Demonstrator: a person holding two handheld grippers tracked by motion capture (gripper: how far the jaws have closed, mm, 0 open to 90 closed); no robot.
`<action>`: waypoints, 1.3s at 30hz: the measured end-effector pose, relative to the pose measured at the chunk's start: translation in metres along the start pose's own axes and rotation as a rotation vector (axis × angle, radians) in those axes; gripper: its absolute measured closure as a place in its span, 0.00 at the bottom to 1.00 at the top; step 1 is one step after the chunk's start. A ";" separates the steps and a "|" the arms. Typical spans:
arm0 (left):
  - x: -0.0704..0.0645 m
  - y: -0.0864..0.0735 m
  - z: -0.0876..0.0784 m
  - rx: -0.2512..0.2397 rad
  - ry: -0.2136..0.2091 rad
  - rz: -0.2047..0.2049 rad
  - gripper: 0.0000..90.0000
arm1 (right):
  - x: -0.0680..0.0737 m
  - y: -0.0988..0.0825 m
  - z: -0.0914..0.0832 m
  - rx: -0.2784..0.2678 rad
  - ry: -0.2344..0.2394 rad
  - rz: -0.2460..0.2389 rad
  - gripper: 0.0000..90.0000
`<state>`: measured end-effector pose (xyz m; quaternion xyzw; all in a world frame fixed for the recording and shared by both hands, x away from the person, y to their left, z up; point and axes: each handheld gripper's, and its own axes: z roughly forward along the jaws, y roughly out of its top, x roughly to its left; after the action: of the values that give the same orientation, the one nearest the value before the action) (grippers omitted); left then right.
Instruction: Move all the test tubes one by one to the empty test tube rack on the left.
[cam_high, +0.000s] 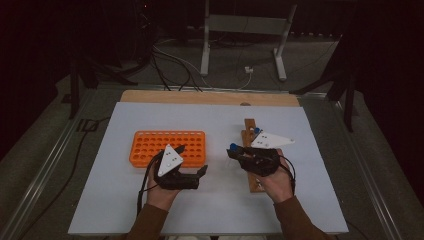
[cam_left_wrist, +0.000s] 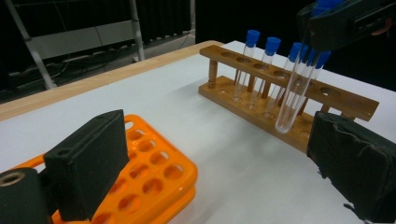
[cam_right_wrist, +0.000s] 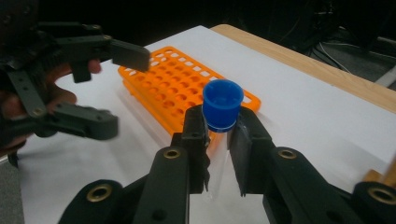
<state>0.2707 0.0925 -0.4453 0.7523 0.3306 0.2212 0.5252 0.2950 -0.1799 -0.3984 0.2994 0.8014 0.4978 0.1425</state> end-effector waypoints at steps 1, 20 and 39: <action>-0.001 0.000 0.002 0.001 -0.005 -0.002 0.08 | 0.003 0.001 0.004 0.003 0.004 -0.005 0.85; -0.027 0.007 0.027 0.002 -0.081 0.028 0.59 | 0.021 0.008 0.023 0.011 0.055 -0.018 0.85; -0.026 0.007 0.024 -0.019 -0.119 0.042 0.87 | 0.024 0.008 0.025 0.003 0.073 -0.007 0.78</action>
<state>0.2709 0.0560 -0.4463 0.7658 0.2806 0.1903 0.5464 0.2920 -0.1440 -0.4011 0.2786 0.8079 0.5066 0.1143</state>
